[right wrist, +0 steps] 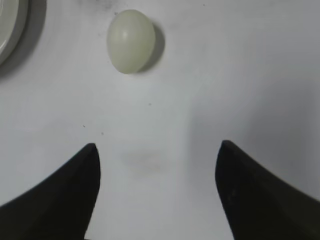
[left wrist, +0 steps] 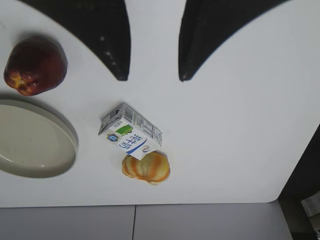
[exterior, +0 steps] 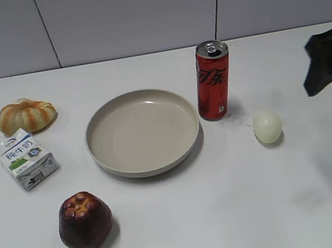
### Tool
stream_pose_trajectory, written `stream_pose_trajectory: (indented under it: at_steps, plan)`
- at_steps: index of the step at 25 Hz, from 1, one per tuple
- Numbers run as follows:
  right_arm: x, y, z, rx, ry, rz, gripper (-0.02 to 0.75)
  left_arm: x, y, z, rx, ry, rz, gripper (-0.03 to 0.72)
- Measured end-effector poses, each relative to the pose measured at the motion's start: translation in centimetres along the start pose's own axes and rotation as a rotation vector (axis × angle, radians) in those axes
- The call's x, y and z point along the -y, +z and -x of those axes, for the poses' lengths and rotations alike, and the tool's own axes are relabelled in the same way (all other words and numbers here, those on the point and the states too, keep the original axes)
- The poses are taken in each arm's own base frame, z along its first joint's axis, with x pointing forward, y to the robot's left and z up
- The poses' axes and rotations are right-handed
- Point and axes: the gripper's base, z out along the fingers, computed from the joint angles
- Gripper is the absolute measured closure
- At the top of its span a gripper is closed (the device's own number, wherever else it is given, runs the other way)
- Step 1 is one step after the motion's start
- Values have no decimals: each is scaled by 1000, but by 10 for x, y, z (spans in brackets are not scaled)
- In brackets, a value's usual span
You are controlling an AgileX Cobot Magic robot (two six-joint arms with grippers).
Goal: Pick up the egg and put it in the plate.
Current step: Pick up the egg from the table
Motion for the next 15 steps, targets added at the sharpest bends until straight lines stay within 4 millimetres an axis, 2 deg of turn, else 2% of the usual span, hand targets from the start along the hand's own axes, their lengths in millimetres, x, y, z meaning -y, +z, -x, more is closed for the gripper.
stream_pose_trajectory:
  at_steps: [4,7,12,15]
  plan:
    - [-36,41,16,-40,-17,-69,195,0,0,0,0,0,0,448]
    - [-53,72,27,-46,2,-127,195,0,0,0,0,0,0,448]
    - [-52,114,37,-71,52,-199,195,0,0,0,0,0,0,448]
    - [-47,130,35,-93,49,-245,195,0,0,0,-1,0,0,448]
